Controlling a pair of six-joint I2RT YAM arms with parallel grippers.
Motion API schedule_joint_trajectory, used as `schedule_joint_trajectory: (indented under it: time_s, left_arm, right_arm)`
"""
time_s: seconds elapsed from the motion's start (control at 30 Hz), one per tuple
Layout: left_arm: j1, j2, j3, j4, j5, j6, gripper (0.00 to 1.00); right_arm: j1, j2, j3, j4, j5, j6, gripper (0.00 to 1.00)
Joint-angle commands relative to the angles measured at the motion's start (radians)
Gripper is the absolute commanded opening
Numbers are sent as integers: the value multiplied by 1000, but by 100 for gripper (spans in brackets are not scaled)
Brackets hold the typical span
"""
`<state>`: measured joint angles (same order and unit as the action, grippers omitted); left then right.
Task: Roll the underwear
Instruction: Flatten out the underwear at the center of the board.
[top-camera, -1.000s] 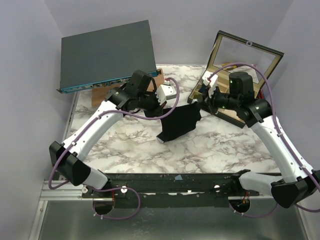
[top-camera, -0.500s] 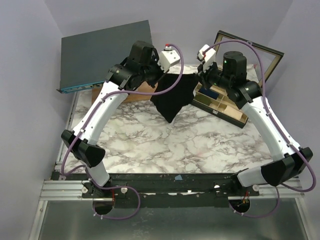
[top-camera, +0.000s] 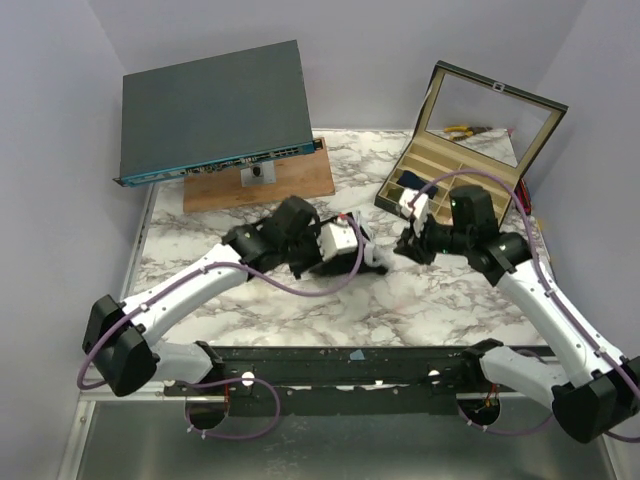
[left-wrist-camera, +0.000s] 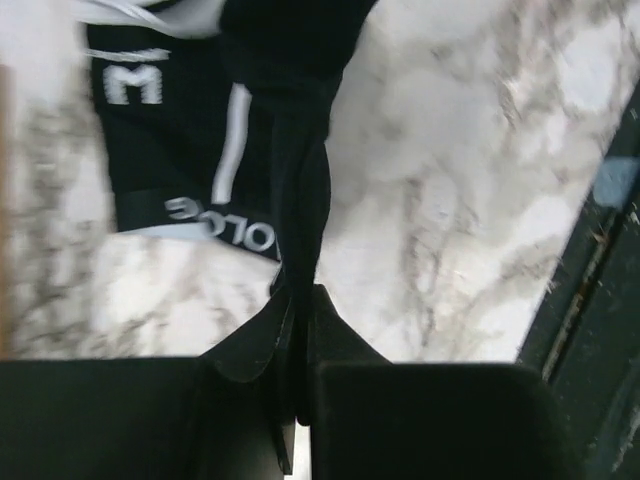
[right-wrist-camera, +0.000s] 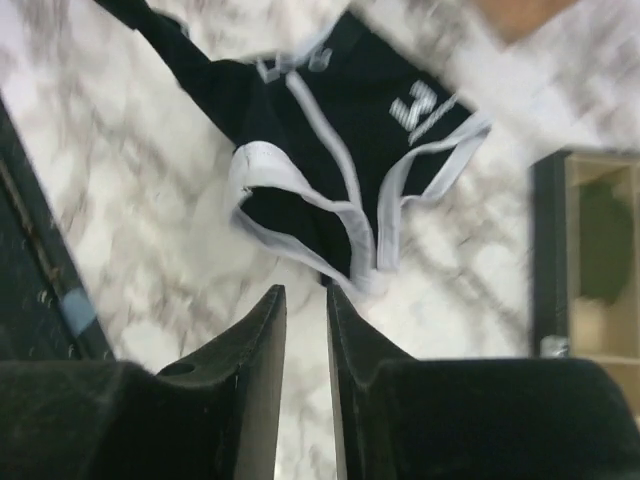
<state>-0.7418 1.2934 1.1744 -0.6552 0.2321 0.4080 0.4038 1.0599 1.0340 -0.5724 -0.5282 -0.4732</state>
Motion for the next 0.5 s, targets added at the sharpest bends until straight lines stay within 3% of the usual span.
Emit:
schedule_joint_trajectory:
  time_s: [0.0, 0.03, 0.13, 0.27, 0.37, 0.47]
  left_arm:
    - [-135, 40, -199, 91, 108, -20, 11]
    - [-166, 55, -218, 89, 139, -21, 16]
    - [-227, 107, -242, 65, 206, -3, 36]
    - [-258, 136, -234, 10, 254, 28, 46]
    - [-258, 121, -240, -24, 260, 51, 59]
    - [-258, 69, -270, -46, 253, 64, 65]
  right_arm:
    - [-10, -71, -154, -160, -82, -77, 33]
    - [-10, -87, -179, -176, -87, -83, 42]
    - [-10, -120, -205, -208, -69, -82, 52]
    - [-10, -129, -197, -166, -29, -54, 53]
    - [-10, -111, -224, -25, 52, 39, 53]
    - [-10, -64, -240, 73, 125, 98, 53]
